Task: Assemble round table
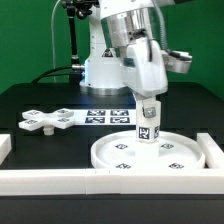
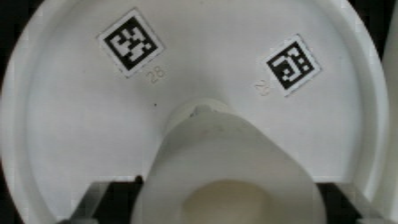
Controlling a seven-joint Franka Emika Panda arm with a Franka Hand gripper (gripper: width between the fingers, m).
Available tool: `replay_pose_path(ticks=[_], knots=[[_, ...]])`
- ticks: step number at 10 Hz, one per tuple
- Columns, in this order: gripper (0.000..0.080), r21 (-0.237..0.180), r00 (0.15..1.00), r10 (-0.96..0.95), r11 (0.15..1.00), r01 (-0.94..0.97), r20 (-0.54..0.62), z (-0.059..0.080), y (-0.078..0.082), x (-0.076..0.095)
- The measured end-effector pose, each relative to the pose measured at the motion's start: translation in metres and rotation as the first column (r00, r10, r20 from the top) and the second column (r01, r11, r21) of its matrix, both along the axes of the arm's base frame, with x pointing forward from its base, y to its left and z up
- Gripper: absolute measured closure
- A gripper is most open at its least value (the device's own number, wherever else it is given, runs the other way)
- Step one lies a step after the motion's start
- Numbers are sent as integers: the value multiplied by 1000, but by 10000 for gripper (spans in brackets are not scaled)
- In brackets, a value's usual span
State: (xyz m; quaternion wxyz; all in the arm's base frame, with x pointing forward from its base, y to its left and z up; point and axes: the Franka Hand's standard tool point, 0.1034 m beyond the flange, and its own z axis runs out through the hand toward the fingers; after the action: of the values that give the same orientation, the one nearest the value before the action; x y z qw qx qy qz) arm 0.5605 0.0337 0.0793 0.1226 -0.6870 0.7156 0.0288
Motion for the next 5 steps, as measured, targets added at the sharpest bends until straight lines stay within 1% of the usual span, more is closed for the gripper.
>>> replay_pose_path(ticks=[2, 3, 5], knots=[[390, 60, 979, -203, 977, 204, -29, -1, -1, 0], [390, 87, 948, -312, 945, 316, -58, -1, -3, 1], [390, 104, 923, -377, 917, 384, -81, -1, -5, 1]])
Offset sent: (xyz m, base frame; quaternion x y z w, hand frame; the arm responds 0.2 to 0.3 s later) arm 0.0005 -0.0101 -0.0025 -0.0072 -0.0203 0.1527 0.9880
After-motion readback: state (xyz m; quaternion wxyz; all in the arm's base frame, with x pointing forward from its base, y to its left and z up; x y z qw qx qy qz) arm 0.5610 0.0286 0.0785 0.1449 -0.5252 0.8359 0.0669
